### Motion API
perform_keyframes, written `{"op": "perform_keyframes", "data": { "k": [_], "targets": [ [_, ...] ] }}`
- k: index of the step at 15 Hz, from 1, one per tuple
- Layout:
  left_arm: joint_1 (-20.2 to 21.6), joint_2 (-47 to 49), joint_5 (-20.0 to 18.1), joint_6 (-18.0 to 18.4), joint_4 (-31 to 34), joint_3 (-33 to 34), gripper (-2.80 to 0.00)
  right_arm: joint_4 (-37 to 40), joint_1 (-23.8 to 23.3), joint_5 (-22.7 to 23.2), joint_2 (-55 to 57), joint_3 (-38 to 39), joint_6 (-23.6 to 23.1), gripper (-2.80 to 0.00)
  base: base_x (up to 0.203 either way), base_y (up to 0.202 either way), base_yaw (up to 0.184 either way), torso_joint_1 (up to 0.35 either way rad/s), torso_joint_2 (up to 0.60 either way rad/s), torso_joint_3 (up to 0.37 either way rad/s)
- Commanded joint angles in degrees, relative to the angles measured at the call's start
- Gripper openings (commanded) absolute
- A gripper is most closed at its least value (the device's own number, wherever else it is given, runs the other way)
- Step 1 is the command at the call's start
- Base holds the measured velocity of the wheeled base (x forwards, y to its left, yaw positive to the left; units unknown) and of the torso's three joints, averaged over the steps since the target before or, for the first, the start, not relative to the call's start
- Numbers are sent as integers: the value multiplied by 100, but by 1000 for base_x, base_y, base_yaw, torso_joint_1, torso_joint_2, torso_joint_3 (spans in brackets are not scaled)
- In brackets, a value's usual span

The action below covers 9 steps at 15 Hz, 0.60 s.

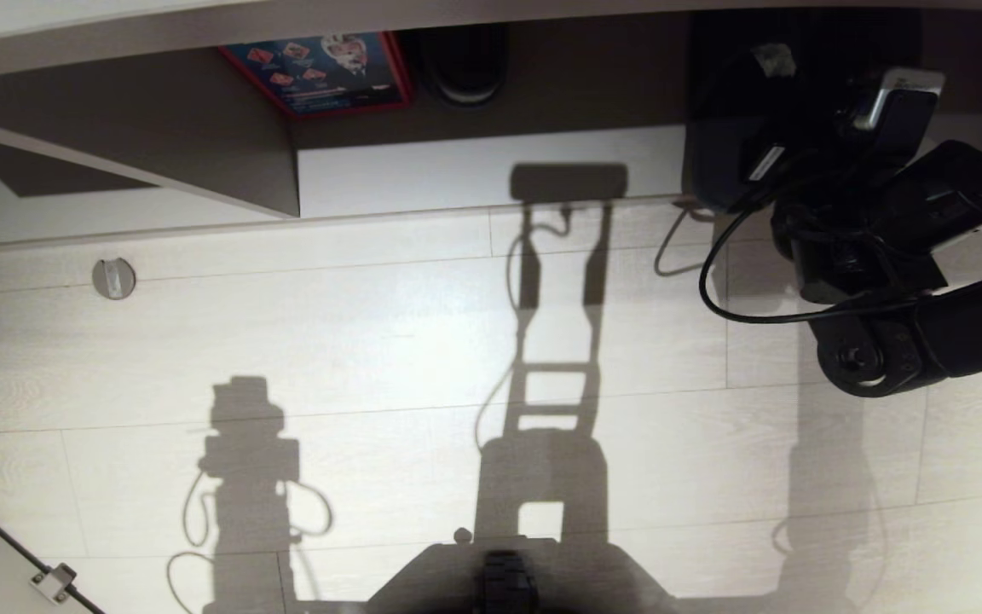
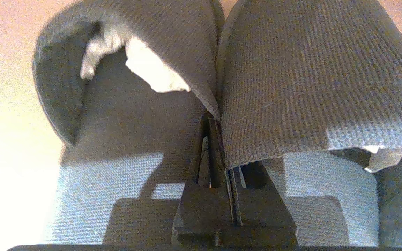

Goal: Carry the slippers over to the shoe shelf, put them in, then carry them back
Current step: Pick up the slippers in the shoe cabinet

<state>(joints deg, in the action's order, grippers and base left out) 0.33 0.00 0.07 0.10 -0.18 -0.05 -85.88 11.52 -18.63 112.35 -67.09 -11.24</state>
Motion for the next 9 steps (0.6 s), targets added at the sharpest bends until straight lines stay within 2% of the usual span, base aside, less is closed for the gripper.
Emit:
{"op": "perform_keyframes", "data": {
  "k": [1,5,9],
  "targets": [
    [2,0,2,-1,0,5,-280,-43,16,-9,-249,108,-9,-280,0,0,0,0,0,0],
    [2,0,2,-1,0,-4,-280,-44,47,-3,-233,151,-16,-280,0,0,0,0,0,0],
    [2,0,2,-1,0,0,-280,-13,310,-2,-388,620,-38,-280,0,0,0,0,0,0]
  ]
}}
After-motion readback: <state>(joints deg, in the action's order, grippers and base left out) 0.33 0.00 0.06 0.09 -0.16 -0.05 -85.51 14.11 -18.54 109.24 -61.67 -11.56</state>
